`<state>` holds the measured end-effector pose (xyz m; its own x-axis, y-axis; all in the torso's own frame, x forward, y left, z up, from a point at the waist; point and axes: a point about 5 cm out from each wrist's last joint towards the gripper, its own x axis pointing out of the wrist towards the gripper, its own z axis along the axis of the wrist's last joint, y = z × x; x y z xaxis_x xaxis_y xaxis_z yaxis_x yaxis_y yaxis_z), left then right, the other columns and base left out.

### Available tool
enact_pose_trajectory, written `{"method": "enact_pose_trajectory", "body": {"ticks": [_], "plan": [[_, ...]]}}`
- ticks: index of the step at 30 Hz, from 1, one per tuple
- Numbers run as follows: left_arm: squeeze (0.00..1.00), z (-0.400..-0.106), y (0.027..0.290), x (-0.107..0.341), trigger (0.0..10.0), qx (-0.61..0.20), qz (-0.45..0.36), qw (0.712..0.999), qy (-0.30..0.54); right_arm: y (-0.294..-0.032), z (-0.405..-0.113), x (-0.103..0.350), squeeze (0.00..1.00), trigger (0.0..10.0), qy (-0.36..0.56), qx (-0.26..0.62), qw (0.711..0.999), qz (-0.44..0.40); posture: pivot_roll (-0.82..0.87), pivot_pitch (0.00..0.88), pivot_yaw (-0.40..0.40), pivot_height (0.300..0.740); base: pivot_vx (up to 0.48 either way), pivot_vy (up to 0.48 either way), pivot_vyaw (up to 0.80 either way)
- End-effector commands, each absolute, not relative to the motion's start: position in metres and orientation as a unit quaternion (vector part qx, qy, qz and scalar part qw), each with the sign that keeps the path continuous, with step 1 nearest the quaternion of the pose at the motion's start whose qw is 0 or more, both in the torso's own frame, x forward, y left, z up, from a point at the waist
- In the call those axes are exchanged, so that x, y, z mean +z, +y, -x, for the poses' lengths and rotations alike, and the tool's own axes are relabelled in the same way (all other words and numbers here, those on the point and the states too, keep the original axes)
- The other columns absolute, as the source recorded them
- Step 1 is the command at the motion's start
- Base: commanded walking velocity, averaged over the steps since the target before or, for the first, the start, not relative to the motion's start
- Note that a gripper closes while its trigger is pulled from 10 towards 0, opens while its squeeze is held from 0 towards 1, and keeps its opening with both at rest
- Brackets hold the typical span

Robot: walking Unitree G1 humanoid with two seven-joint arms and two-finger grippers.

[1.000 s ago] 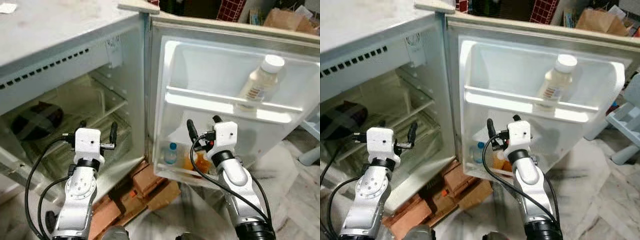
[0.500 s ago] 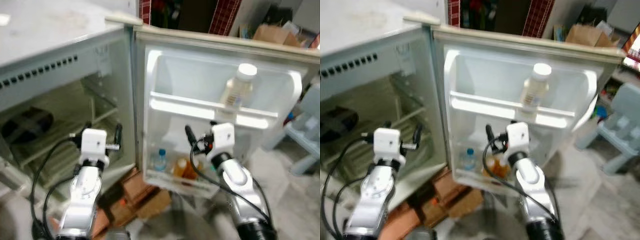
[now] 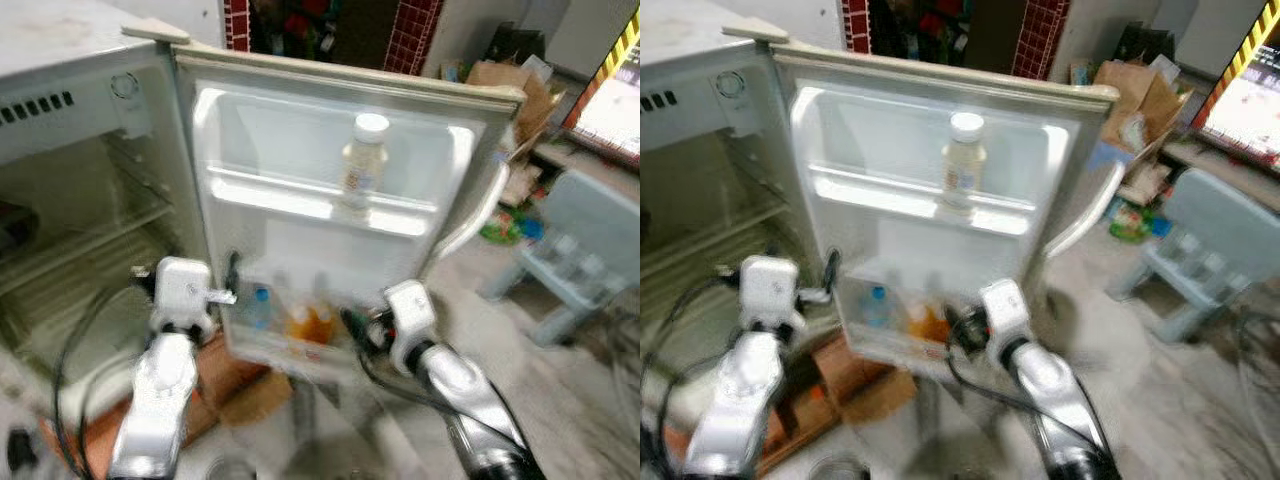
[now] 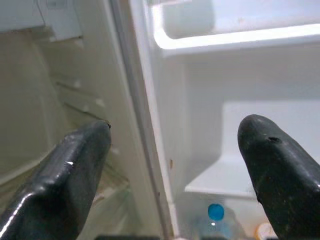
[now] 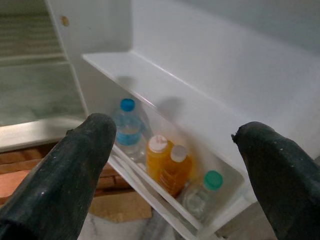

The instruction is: Restocking fridge

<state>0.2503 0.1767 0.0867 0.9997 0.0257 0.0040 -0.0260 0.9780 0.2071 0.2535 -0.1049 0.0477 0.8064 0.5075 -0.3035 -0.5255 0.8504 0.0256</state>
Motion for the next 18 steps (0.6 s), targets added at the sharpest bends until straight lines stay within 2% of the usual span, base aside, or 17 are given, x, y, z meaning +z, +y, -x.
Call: {"method": "enact_pose_trajectory", "body": {"ticks": [1, 7, 9, 12, 16, 18], "plan": [[0.00, -0.253, 0.166, 0.091, 10.0, -0.005, -0.096, 0.995, -0.011, -0.117, -0.256, 0.049, 0.00, 10.0, 0.153, 0.255, 0.954, 0.035, 0.11, 0.000, -0.059, 0.740, 0.000, -0.461, 0.00], [0.00, -0.253, 0.168, 0.085, 10.0, -0.013, -0.111, 0.994, 0.012, -0.131, -0.269, 0.067, 0.00, 10.0, 0.085, 0.168, 0.981, -0.042, 0.11, 0.000, -0.026, 0.740, 0.000, -0.441, 0.00], [0.00, -0.255, 0.171, 0.081, 10.0, -0.021, -0.108, 0.994, 0.029, -0.142, -0.274, 0.073, 0.00, 10.0, 0.054, 0.128, 0.990, -0.016, 0.08, 0.000, 0.028, 0.740, 0.000, 0.000, 0.00], [0.00, -0.259, 0.171, 0.081, 10.0, -0.037, -0.123, 0.991, 0.028, -0.148, -0.276, 0.078, 0.00, 10.0, 0.033, 0.113, 0.993, 0.006, 0.06, 0.000, 0.059, 0.740, 0.000, 0.000, 0.00], [0.00, -0.268, 0.172, 0.083, 10.0, -0.047, -0.132, 0.990, 0.028, -0.161, -0.276, 0.081, 0.00, 10.0, 0.025, 0.078, 0.997, -0.001, 0.04, 0.000, 0.067, 0.740, 0.000, 0.000, 0.00], [0.00, -0.272, 0.170, 0.083, 10.0, -0.050, -0.131, 0.990, 0.027, -0.161, -0.276, 0.081, 0.00, 10.0, 0.020, 0.085, 0.996, -0.009, 0.04, 0.000, 0.058, 0.740, 0.000, -0.277, 0.00]]}}
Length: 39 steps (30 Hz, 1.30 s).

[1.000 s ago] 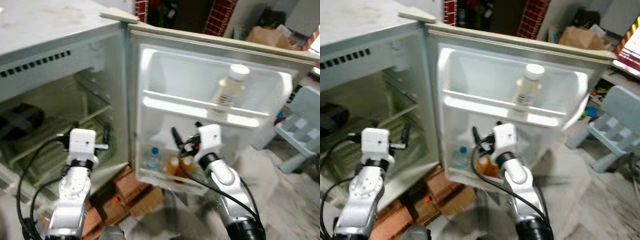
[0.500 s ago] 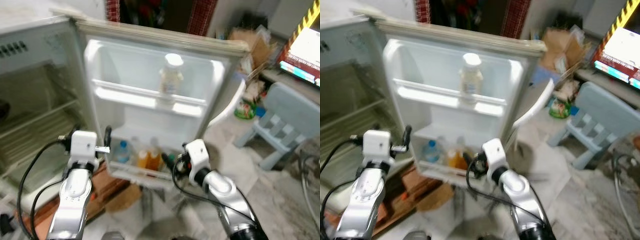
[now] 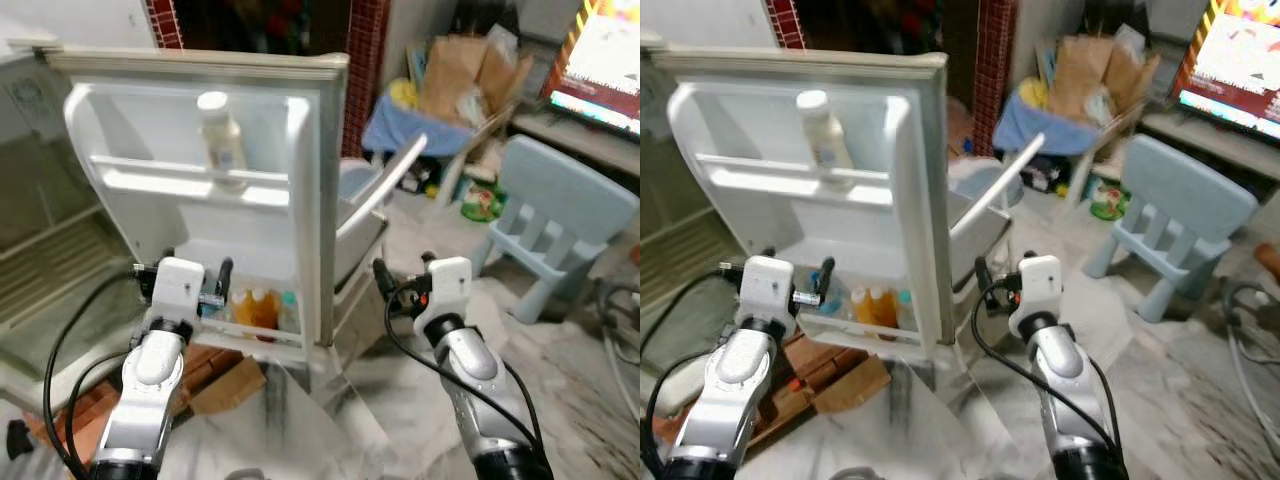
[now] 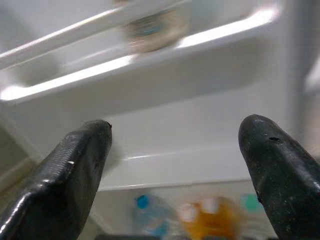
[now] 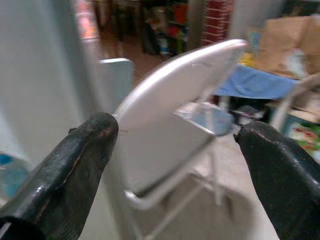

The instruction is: Restocking fridge

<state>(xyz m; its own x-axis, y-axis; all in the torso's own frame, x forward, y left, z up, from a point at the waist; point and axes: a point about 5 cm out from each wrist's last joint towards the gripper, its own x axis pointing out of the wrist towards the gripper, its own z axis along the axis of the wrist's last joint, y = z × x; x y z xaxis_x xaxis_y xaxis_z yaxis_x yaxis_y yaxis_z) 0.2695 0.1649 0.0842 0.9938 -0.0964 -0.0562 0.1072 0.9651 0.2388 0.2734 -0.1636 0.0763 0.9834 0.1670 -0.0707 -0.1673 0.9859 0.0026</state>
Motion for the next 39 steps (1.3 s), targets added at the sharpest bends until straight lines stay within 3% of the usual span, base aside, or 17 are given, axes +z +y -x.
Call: {"method": "enact_pose_trajectory", "body": {"ticks": [1, 9, 22, 39], "plan": [[0.00, -0.272, 0.170, 0.083, 10.0, -0.050, -0.131, 0.990, 0.027, -0.161, -0.276, 0.081, 0.00, 10.0, 0.020, 0.085, 0.996, -0.009, 0.04, 0.000, 0.058, 0.740, 0.000, -0.292, 0.00], [0.00, -0.274, 0.154, 0.076, 10.0, -0.053, -0.121, 0.991, 0.027, -0.140, -0.291, 0.098, 0.00, 10.0, -0.025, 0.122, 0.992, -0.002, 0.07, 0.000, -0.001, 0.740, 0.000, -0.470, 0.05], [0.00, -0.275, 0.163, 0.072, 10.0, -0.008, -0.125, 0.991, 0.044, -0.126, -0.300, 0.112, 0.00, 10.0, -0.059, 0.169, 0.984, -0.002, 0.08, 0.000, -0.019, 0.740, 0.000, -0.469, 0.61], [0.00, -0.258, 0.180, 0.064, 10.0, 0.029, -0.121, 0.990, 0.059, -0.138, -0.289, 0.101, 0.00, 10.0, -0.044, 0.153, 0.987, -0.012, 0.10, 0.000, -0.023, 0.740, 0.254, -0.377, 0.71]]}}
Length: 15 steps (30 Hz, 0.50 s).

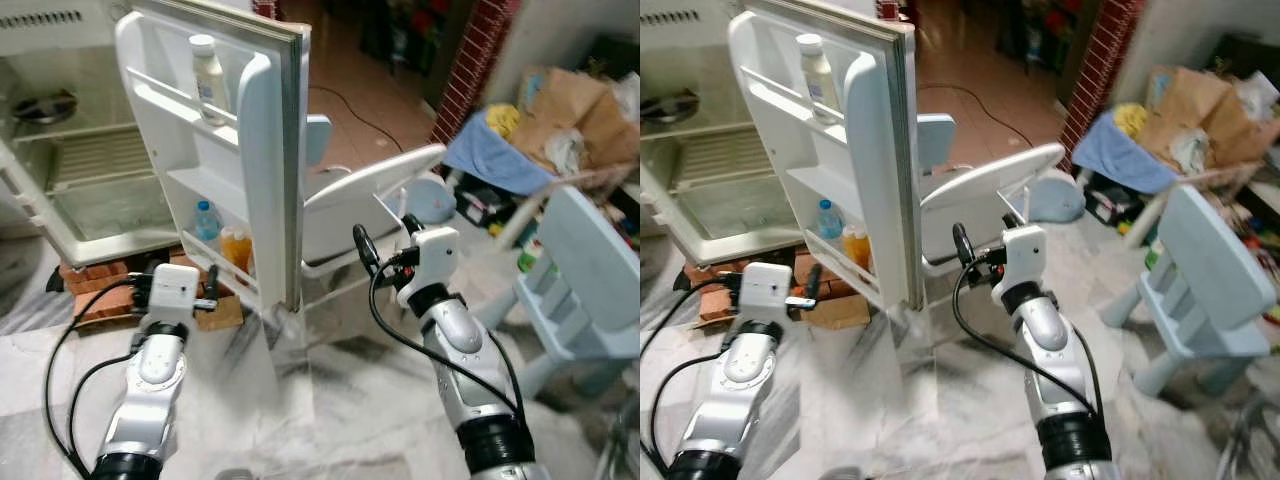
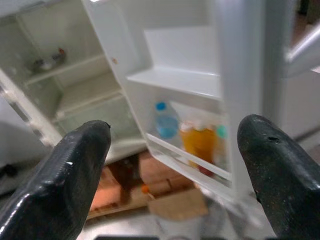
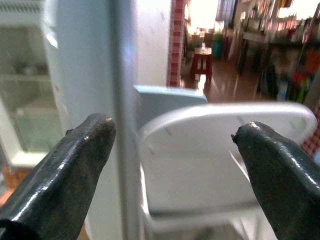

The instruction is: Restocking fridge

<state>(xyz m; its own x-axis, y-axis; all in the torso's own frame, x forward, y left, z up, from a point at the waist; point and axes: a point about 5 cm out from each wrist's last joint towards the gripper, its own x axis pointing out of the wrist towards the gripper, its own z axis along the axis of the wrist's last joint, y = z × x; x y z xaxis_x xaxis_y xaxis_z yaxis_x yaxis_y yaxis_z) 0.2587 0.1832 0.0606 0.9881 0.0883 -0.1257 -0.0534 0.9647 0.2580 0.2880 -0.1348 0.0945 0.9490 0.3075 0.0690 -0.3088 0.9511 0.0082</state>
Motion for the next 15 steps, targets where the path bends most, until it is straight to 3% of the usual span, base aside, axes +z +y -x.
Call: {"method": "enact_pose_trajectory", "body": {"ticks": [1, 7, 15], "plan": [[0.00, -0.255, 0.179, 0.067, 10.0, 0.034, -0.099, 0.993, 0.051, -0.143, -0.286, 0.097, 0.00, 10.0, -0.036, 0.142, 0.989, -0.019, 0.10, 0.000, -0.028, 0.740, 0.000, 0.000, 0.59], [0.00, -0.244, 0.178, 0.069, 10.0, 0.031, -0.068, 0.996, 0.039, -0.155, -0.273, 0.087, 0.00, 10.0, -0.010, 0.127, 0.991, -0.028, 0.09, 0.000, -0.025, 0.740, 0.000, 0.000, 0.00], [0.00, -0.238, 0.182, 0.073, 10.0, 0.036, -0.055, 0.997, 0.031, -0.159, -0.266, 0.088, 0.00, 10.0, -0.012, 0.133, 0.991, -0.016, 0.09, 0.000, -0.028, 0.740, 0.415, 0.000, 0.00]]}}
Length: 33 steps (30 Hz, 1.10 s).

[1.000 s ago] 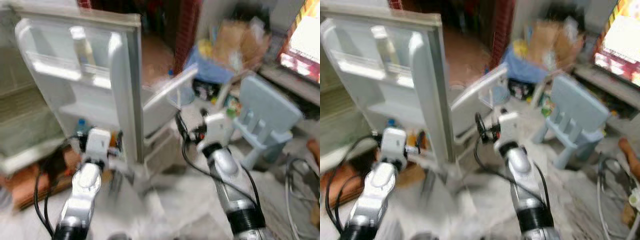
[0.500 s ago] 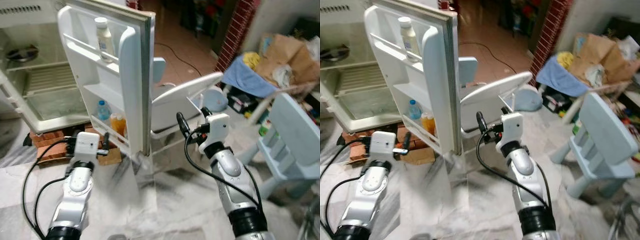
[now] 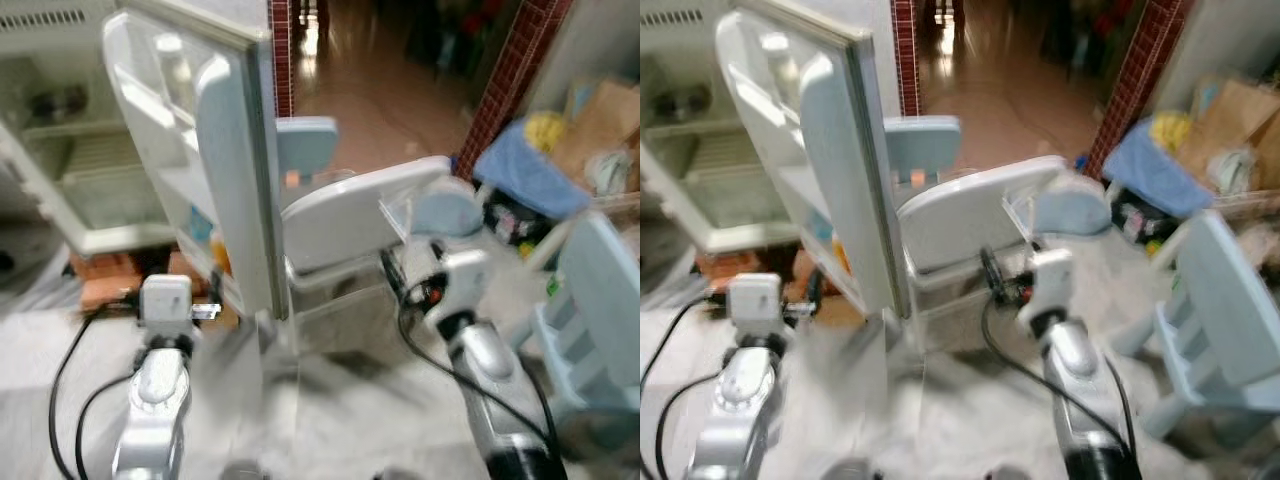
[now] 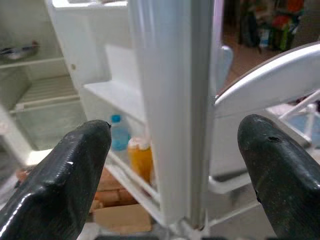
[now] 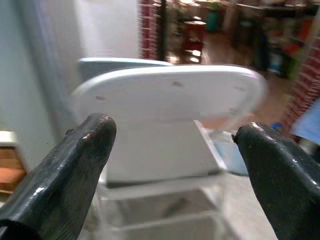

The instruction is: Restocking fridge

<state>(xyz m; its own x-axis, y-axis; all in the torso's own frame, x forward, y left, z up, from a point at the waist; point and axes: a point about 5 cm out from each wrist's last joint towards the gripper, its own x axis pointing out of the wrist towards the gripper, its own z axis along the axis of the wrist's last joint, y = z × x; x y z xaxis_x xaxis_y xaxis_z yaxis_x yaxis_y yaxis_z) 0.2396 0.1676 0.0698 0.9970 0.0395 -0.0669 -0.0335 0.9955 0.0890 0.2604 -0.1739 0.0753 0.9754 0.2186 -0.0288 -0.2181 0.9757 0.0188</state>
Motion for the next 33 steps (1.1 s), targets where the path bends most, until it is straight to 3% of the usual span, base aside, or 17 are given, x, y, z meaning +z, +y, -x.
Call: {"method": "enact_pose_trajectory", "body": {"ticks": [1, 6, 19, 28, 33], "plan": [[0.00, -0.238, 0.182, 0.073, 10.0, 0.036, -0.055, 0.997, 0.031, -0.159, -0.266, 0.088, 0.00, 10.0, -0.012, 0.133, 0.991, -0.016, 0.09, 0.000, -0.028, 0.740, 0.454, 0.000, 0.00], [0.00, -0.237, 0.179, 0.074, 10.0, 0.035, -0.050, 0.998, 0.029, -0.154, -0.267, 0.094, 0.00, 10.0, -0.021, 0.147, 0.989, -0.018, 0.09, 0.000, -0.033, 0.740, 0.450, 0.000, 0.00], [0.00, -0.233, 0.169, 0.071, 10.0, 0.031, -0.046, 0.998, 0.038, -0.152, -0.266, 0.100, 0.00, 10.0, -0.027, 0.157, 0.987, -0.025, 0.09, 0.000, -0.037, 0.740, 0.425, 0.000, 0.79], [0.00, -0.230, 0.164, 0.052, 10.0, 0.034, -0.026, 0.993, 0.114, -0.147, -0.284, 0.111, 0.00, 10.0, -0.042, 0.188, 0.981, 0.001, 0.10, 0.000, -0.043, 0.740, 0.000, 0.000, 0.05], [0.00, -0.228, 0.162, 0.040, 10.0, 0.018, -0.031, 0.988, 0.153, -0.145, -0.300, 0.122, 0.00, 10.0, -0.060, 0.178, 0.982, 0.007, 0.12, 0.000, -0.045, 0.740, 0.000, 0.000, 0.80]]}}
